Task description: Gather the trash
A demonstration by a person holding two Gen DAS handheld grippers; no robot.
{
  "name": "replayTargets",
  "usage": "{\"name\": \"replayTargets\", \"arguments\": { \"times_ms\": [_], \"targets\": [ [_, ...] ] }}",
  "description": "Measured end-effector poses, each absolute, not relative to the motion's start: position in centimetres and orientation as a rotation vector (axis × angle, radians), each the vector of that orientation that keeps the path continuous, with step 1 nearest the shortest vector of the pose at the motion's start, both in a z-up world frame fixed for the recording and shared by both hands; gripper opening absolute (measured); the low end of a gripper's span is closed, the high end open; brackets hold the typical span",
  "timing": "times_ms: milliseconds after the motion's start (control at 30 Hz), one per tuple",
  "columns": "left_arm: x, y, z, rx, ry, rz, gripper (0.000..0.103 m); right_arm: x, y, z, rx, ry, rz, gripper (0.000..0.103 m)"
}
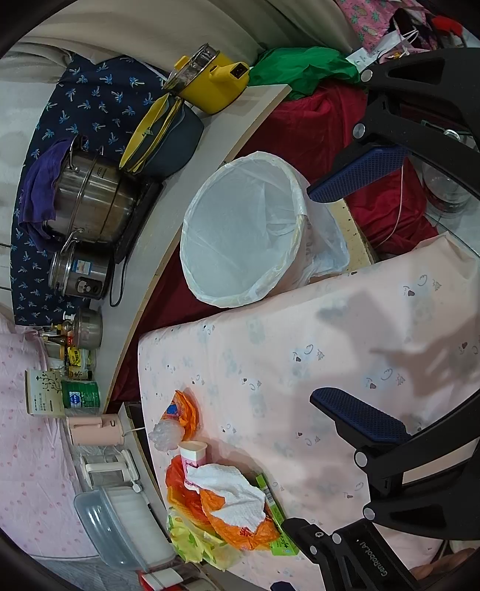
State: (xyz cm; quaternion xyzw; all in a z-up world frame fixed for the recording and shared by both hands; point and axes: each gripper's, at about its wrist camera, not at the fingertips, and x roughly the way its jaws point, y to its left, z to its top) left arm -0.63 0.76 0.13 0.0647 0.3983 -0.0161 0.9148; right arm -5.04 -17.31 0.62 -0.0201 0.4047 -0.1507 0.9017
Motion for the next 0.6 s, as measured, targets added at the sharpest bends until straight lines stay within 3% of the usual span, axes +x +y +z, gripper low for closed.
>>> {"name": "replayTargets", "arguments": {
  "times_ms": [600],
  "targets": [
    [-0.32,1.31,-0.05,0.114,0.826,-0.016,0.096,-4.88,-17.12,0.57,-0.049,0.837,-0.311,0.096]
  ]
}}
